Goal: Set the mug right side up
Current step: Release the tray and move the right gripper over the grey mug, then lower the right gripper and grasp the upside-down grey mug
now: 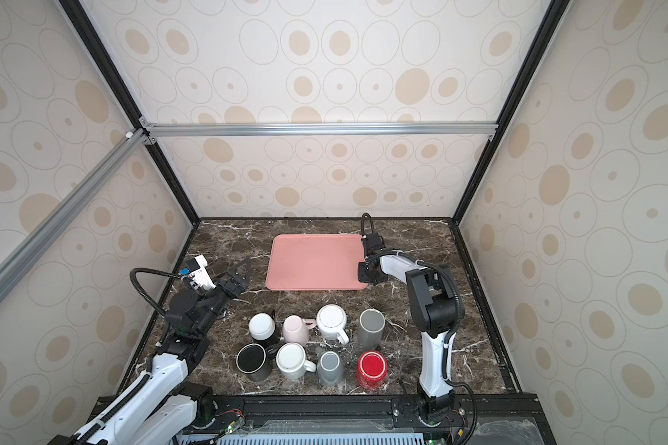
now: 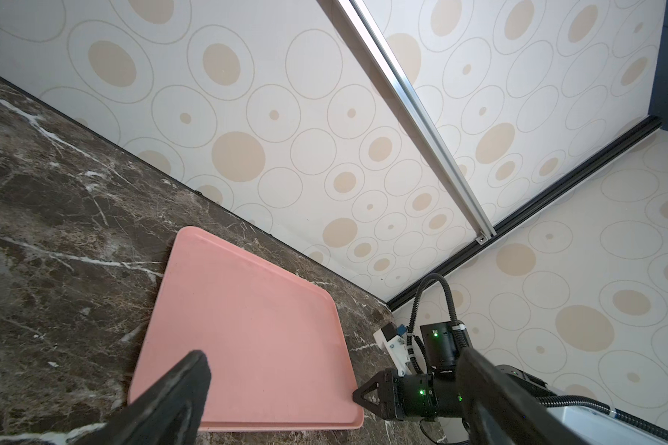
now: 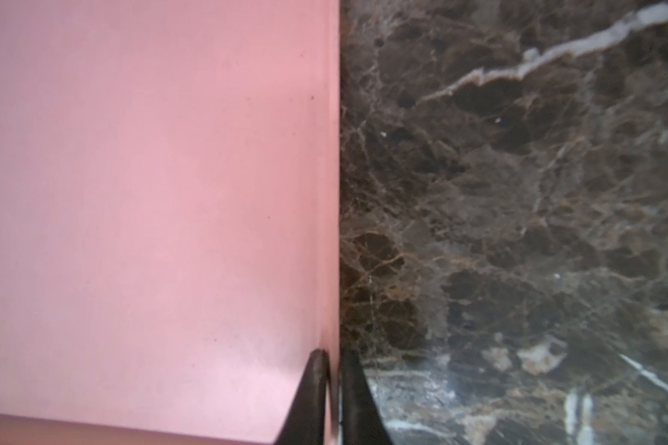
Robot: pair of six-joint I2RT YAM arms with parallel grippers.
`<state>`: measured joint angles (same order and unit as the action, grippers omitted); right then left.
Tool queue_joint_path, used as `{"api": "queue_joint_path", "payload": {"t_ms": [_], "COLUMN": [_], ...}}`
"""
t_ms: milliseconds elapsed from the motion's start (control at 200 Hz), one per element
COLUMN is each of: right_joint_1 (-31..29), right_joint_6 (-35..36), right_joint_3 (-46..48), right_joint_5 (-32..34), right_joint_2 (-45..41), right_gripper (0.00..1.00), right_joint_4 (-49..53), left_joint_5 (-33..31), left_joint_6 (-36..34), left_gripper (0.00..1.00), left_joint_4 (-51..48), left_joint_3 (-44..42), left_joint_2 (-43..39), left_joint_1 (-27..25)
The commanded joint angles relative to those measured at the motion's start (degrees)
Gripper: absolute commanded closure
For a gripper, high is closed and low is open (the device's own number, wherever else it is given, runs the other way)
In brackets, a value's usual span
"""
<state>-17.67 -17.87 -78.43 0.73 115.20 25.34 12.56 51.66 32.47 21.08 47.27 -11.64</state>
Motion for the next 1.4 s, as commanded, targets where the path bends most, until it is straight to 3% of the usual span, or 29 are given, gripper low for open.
{"api": "queue_joint_path", "payload": {"t_ms": [0,80,180,505,665,735,845,1060,1240,1395], "right_joint_1": [-0.18,-0.17,-0.22,-2.50,-5.69,-6.90,-9.15,-15.03,-20.46,-21.26], "right_joint_6": [0.44,0.66,0.60,-2.53,-4.44,-4.74,-4.39,-5.15,-6.96,-6.36], "right_joint_3": [-0.51,-0.53,0.14,11.22,19.18,21.78,24.15,26.32,27.00,28.38], "right_joint_5": [2.83,3.09,2.96,4.06,7.24,6.72,4.89,4.81,5.28,6.52], "right_joint_2": [-1.97,-4.44,-8.38,-25.78,-36.47,-40.96,-46.33,-52.29,-52.69,-50.97], "right_gripper": [0.66,0.49,0.39,0.19,0.11,0.10,0.00,0.01,0.01,0.01], "right_joint_4": [0.54,0.69,0.86,1.52,5.35,7.97,13.33,22.25,26.45,26.44], "left_joint_5": [0.94,1.32,1.81,2.80,2.50,2.39,2.40,2.61,2.66,2.45], "left_joint_6": [-0.20,-0.06,0.06,0.47,1.16,1.27,1.09,1.48,1.17,0.88], "left_gripper": [0.01,0.01,0.01,0.01,0.00,0.00,0.01,0.01,0.01,0.01], "left_joint_4": [1.00,1.39,1.59,0.84,1.50,1.65,2.06,3.30,3.14,2.69], "left_joint_3": [0.45,0.41,0.82,1.05,-0.92,-1.61,-2.41,-3.51,-3.42,-3.42], "left_joint_2": [-0.12,-0.24,-0.66,-2.24,-3.58,-3.93,-3.94,-2.67,-2.34,-2.53], "left_joint_1": [-0.23,-0.23,-0.31,-0.31,-0.31,-0.31,-0.31,-0.29,-0.31,-0.31]}}
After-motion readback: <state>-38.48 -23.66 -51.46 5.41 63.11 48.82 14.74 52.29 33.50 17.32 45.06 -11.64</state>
